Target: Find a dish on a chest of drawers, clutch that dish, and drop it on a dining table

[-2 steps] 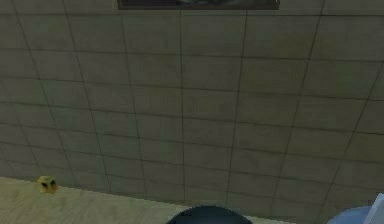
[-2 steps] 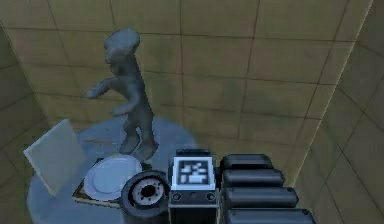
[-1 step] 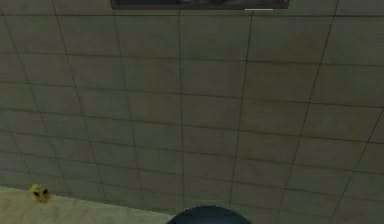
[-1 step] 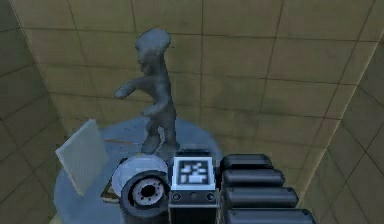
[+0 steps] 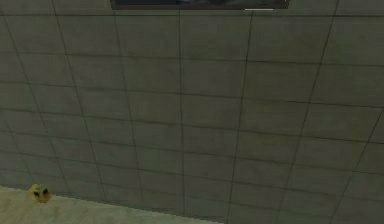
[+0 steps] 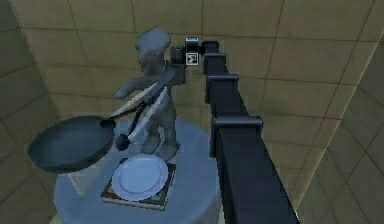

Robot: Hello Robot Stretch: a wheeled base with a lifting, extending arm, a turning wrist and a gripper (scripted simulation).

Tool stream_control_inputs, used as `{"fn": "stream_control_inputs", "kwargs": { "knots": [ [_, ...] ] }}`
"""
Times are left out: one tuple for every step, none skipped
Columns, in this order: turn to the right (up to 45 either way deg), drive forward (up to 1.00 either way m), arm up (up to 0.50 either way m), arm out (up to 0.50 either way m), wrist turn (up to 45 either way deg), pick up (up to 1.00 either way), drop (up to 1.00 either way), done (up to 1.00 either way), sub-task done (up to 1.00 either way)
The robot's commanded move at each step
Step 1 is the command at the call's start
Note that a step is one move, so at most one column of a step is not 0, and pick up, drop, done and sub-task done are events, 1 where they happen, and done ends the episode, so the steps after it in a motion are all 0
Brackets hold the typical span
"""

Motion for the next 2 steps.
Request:
{"fn": "stream_control_inputs", "kwargs": {
  "knots": [
    [0.0, 0.0, 0.0, 0.0, 45.0, 0.0, 0.0, 0.0, 0.0],
    [0.0, 0.0, 0.0, 0.0, 39.0, 0.0, 0.0, 0.0, 0.0]
  ]
}}
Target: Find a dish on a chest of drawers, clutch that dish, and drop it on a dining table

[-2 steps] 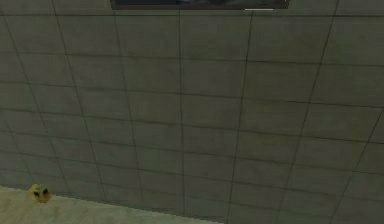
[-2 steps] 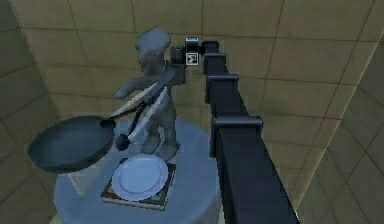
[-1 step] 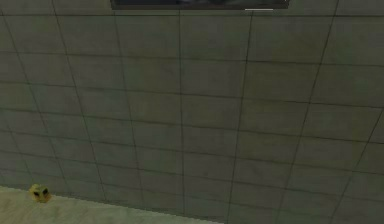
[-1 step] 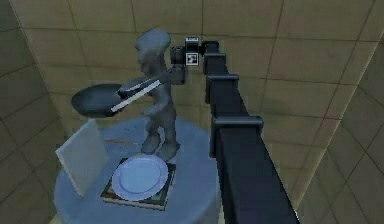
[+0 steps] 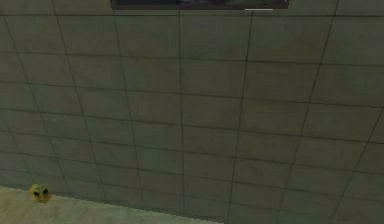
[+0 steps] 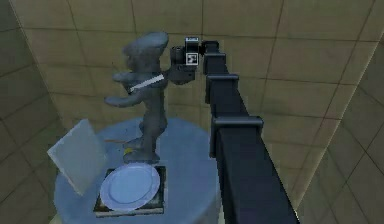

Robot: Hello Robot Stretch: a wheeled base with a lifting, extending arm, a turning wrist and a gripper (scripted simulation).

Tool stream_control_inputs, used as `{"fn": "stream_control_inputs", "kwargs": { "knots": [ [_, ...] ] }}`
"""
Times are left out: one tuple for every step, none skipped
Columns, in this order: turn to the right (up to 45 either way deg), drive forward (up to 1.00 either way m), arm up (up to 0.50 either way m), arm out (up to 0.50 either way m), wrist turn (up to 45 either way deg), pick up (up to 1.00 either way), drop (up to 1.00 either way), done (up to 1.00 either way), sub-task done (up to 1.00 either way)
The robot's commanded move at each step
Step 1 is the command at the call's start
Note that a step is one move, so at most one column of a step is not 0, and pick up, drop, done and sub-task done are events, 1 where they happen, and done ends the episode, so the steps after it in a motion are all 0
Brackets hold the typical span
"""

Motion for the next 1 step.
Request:
{"fn": "stream_control_inputs", "kwargs": {
  "knots": [
    [0.0, 0.0, -0.3, 0.0, 0.0, 0.0, 0.0, 0.0, 0.0]
  ]
}}
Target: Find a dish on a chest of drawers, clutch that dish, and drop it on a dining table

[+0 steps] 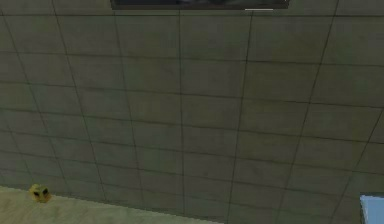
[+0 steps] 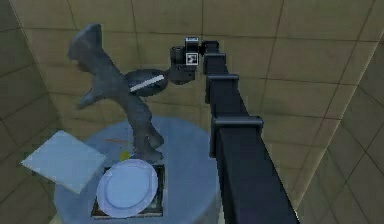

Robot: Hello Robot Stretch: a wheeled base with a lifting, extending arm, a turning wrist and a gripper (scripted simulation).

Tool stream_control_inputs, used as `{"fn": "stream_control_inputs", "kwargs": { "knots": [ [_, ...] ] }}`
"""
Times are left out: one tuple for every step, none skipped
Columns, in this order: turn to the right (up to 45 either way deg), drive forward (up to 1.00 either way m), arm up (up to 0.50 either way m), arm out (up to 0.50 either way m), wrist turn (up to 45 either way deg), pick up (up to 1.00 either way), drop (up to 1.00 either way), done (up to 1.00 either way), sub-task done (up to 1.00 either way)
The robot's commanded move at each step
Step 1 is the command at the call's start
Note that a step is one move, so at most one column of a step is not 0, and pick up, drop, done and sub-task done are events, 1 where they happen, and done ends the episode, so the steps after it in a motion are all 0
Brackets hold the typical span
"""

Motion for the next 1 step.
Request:
{"fn": "stream_control_inputs", "kwargs": {
  "knots": [
    [0.0, 0.0, 0.0, 0.0, 0.0, 0.0, 1.0, 0.0, 0.0]
  ]
}}
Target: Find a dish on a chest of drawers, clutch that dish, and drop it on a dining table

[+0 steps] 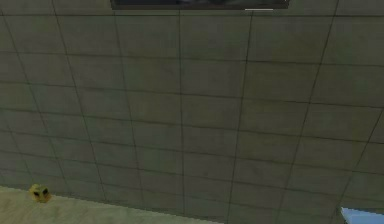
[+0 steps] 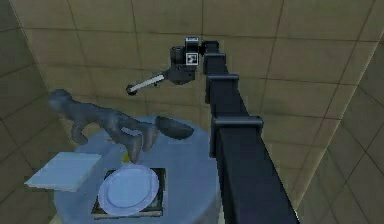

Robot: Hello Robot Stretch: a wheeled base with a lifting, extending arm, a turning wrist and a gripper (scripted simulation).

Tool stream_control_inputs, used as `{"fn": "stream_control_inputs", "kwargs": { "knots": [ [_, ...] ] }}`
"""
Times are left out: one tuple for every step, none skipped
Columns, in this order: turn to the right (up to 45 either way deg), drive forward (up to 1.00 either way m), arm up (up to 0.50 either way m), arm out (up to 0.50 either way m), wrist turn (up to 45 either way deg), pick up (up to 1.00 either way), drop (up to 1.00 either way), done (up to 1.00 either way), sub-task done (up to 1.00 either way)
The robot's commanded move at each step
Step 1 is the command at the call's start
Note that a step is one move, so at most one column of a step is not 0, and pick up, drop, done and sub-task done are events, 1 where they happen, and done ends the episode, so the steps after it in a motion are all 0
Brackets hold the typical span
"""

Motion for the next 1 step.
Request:
{"fn": "stream_control_inputs", "kwargs": {
  "knots": [
    [0.0, 0.0, 0.0, -0.1, 0.0, 0.0, 0.0, 0.0, 0.0]
  ]
}}
